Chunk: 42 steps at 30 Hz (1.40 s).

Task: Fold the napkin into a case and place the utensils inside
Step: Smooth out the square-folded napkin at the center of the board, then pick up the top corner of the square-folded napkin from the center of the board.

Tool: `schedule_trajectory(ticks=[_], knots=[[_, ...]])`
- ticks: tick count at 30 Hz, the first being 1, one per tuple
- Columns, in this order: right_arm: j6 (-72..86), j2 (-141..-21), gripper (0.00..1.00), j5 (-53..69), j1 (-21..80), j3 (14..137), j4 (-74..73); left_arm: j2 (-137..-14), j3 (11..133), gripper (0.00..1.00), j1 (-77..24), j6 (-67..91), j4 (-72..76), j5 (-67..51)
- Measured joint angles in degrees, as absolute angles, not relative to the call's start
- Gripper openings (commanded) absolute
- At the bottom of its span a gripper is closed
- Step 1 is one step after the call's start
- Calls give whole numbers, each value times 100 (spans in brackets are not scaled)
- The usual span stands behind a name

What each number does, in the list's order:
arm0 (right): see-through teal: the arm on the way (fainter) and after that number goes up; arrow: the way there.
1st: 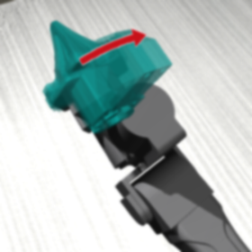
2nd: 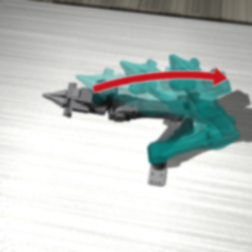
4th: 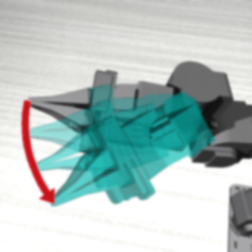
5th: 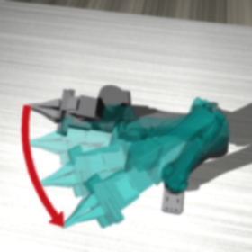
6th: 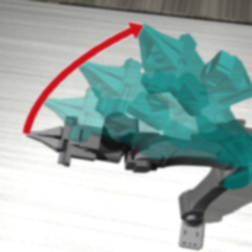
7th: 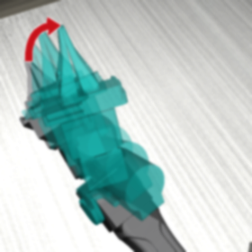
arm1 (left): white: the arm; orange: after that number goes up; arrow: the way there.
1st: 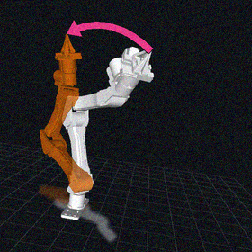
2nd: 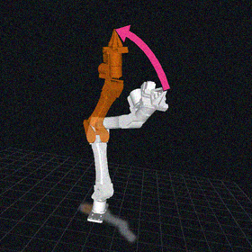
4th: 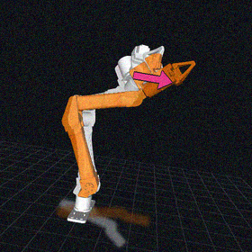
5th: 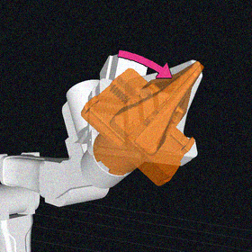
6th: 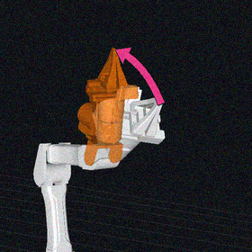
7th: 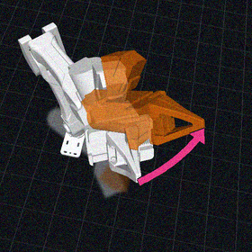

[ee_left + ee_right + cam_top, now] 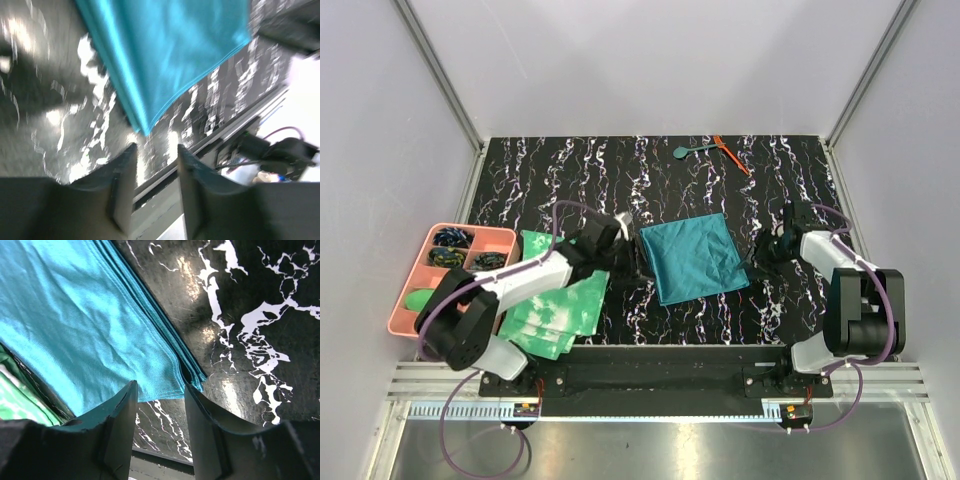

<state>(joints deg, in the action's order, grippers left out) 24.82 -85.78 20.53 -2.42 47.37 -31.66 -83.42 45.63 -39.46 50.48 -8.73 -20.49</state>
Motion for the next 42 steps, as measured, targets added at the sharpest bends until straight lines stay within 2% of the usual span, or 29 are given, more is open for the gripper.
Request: schedule_trajectory(ticks=[1, 5, 10, 15, 17, 21, 23, 26, 27, 31, 36, 42], knots=[[2469, -8558, 46, 2051, -242, 4746, -3170, -8407, 4685, 24, -3883, 5030, -858, -2106], [2414, -8545, 39, 2158, -242, 4748, -3190, -8991, 5133, 20, -3828, 5100, -397, -2434], [2432, -8611, 35, 2545, -242, 4718, -2936, -9609, 5133, 19, -3903, 5299, 123, -2679], [2423, -9236, 33, 2493, -242, 4652, -2637, -9887, 4941, 19, -3935, 5286, 239, -2650], [2473, -9334, 33, 2600, -257, 4648, -2639, -9994, 4904, 21, -3933, 5227, 220, -2606], [2467, -9268, 35, 2486, -257, 4648, -2641, -9937, 4779, 34, -3760, 5153, 183, -2615], [2462, -9181, 37, 2383, -257, 4650, -2668, -9741, 4713, 35, -3516, 5170, 156, -2681], [2464, -9000, 39, 2362, -257, 4668, -2716, -9393, 4831, 28, -2919, 5245, 148, -2788], [2464, -8943, 40, 2368, -257, 4698, -2735, -9351, 4934, 22, -2770, 5260, 143, -2814], [2467, -8888, 40, 2493, -257, 4932, -2755, -9520, 5752, 11, -2255, 5334, 213, -2891], [2491, -8897, 39, 2770, -257, 5065, -2687, -10294, 6624, 8, -2246, 5601, 860, -3140], [2534, -8897, 38, 2860, -257, 5065, -2683, -11183, 6788, 7, -2287, 5817, 1063, -3245]])
